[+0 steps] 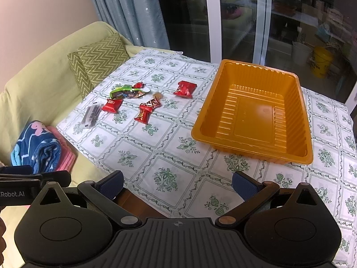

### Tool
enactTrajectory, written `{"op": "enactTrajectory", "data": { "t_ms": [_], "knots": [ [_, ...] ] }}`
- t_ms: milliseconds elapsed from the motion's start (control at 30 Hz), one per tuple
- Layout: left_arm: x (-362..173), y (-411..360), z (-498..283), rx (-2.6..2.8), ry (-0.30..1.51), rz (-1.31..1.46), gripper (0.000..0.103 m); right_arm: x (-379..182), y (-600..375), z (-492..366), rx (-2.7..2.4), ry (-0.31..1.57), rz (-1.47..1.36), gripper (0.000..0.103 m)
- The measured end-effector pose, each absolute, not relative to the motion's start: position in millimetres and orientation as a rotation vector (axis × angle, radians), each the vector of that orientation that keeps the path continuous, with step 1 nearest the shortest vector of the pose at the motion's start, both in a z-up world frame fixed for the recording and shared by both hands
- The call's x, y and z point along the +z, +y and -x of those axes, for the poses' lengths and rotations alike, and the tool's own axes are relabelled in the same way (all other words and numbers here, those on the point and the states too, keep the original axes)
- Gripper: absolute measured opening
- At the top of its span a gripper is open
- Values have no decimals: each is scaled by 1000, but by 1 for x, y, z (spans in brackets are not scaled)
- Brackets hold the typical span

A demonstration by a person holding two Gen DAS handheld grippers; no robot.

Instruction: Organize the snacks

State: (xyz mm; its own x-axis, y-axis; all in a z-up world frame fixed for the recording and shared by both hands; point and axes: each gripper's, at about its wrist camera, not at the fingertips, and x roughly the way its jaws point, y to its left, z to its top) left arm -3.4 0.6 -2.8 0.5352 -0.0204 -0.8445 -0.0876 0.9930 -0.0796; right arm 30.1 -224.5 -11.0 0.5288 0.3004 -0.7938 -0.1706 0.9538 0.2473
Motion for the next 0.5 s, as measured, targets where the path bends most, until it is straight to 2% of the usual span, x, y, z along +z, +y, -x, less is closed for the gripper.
{"op": "enactTrajectory", "data": {
  "t_ms": [500],
  "knots": [
    [-2, 1, 3, 39, 1007, 120, 103, -11, -224, -30, 282, 974, -144, 103]
  ]
}}
